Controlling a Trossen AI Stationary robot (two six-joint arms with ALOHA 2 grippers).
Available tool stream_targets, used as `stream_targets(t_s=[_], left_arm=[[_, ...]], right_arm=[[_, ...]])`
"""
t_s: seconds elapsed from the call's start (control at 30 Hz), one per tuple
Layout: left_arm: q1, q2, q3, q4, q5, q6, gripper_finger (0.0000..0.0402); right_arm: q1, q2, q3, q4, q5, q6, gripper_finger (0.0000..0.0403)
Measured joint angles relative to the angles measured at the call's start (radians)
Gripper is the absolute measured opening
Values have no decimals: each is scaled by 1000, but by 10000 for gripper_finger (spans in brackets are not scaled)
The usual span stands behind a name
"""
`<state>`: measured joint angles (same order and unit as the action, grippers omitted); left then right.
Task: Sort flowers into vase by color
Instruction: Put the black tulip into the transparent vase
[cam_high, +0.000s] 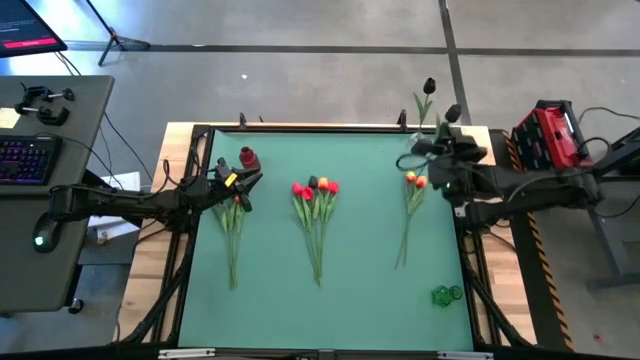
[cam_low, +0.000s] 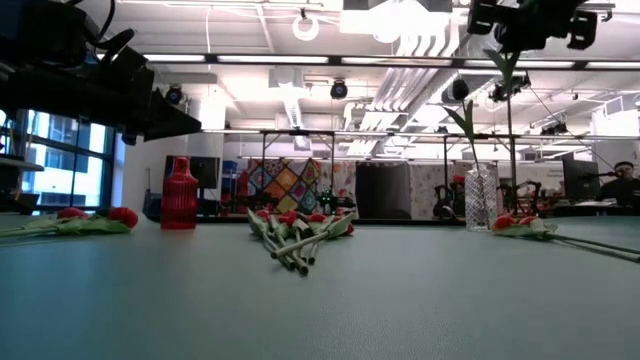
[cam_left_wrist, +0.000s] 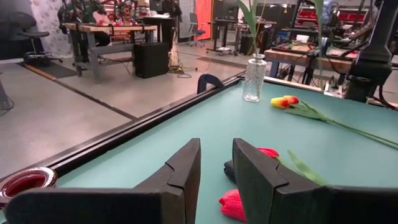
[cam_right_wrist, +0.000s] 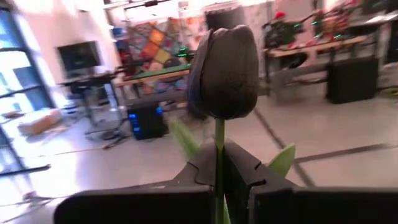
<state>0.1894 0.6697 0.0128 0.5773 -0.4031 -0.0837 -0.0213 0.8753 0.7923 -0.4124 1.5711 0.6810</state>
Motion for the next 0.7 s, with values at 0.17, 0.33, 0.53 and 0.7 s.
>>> stream_targets(t_s=[0.17,0.33,0.53,0.7], left_arm=[[0,0,0,0,0,8,80],[0,0,0,2,0,10,80],[0,0,0,5,0,10,80],[0,0,0,5,0,12,80]], right_arm=[[-90,0,84,-1,0,-190,0],[-191,2,179,-1,-8,-298,0],[-279,2,277,17,-234,-493,0],[-300,3,302,60,-578,-764,0]])
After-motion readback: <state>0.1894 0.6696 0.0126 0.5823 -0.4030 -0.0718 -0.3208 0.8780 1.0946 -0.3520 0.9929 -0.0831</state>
